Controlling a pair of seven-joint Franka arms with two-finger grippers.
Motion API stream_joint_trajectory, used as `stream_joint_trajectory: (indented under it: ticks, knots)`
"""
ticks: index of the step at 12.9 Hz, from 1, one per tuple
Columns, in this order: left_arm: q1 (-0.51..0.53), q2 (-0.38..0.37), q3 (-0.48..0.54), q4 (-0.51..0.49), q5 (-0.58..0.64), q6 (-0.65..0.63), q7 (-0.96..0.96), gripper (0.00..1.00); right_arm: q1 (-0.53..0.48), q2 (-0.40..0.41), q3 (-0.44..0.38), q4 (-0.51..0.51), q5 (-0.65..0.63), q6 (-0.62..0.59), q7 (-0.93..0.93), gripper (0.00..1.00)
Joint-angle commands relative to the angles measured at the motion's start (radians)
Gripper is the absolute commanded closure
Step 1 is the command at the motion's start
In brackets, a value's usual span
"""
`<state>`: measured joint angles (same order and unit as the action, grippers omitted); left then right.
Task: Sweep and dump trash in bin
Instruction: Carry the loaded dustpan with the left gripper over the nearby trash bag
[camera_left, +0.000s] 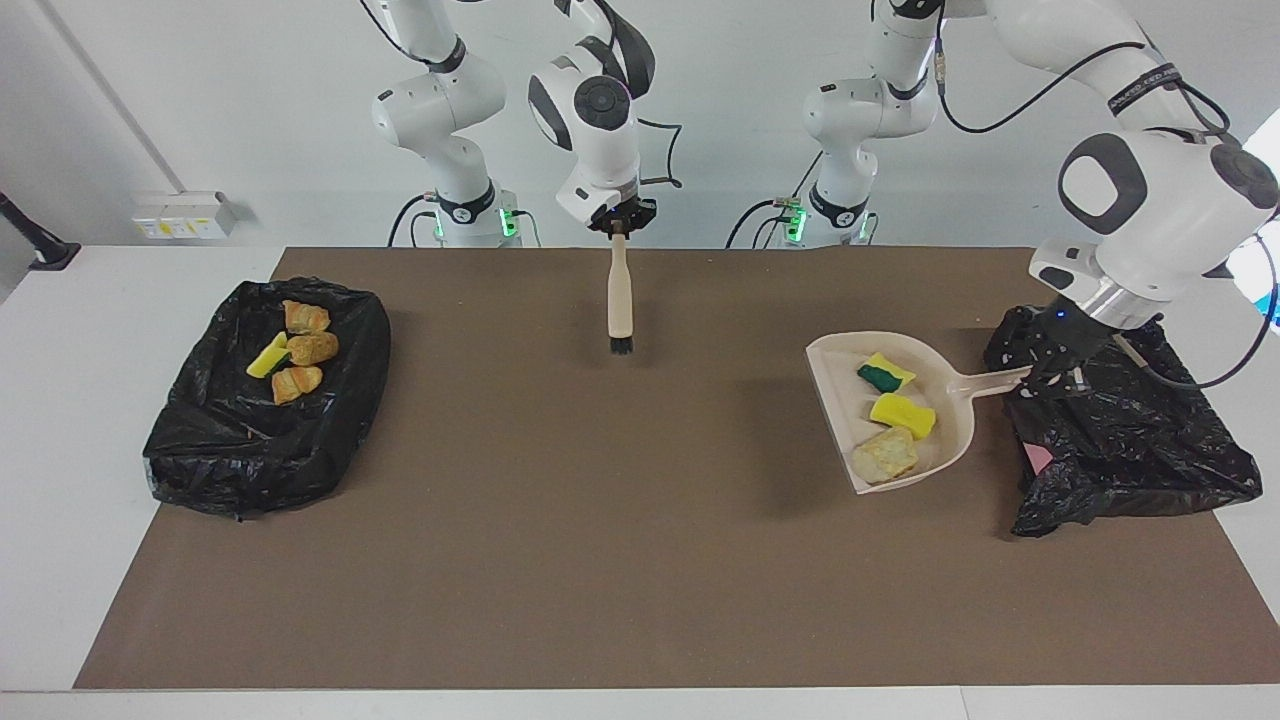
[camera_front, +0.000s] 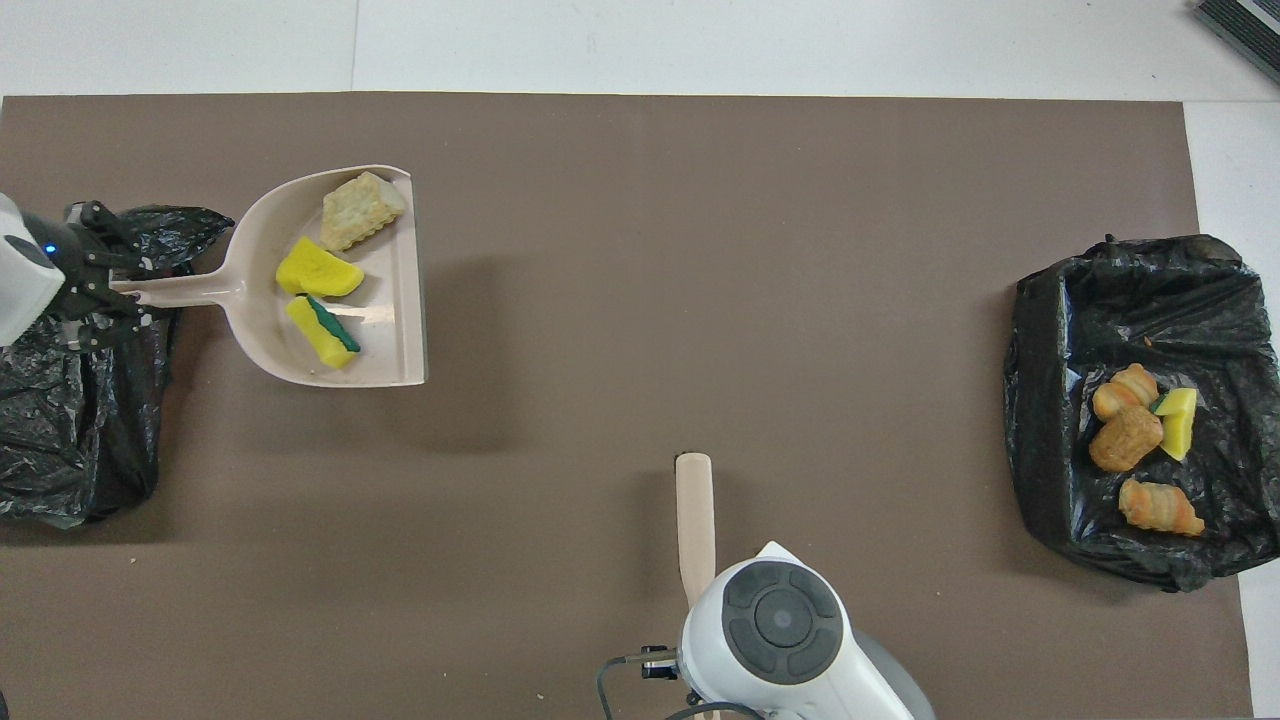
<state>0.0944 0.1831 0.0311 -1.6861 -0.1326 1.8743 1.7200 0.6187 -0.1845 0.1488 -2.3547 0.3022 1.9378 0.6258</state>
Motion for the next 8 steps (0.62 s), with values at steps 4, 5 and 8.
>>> stream_joint_trajectory:
  ticks: [4,5,8]
  knots:
    - [0.253,0.029,-0.010,0.072,0.051,-0.041,0.251,1.00,0.047,0.102,0.003,-0.015,0.025,0.111,0.023,1.00]
    - [0.296,0.026,-0.005,0.072,0.056,-0.041,0.256,1.00,0.047,0.102,0.003,-0.017,0.021,0.109,0.014,1.00]
    - [0.399,0.044,-0.005,0.130,0.144,-0.023,0.286,1.00,0.047,0.111,0.003,-0.041,0.021,0.156,0.011,1.00]
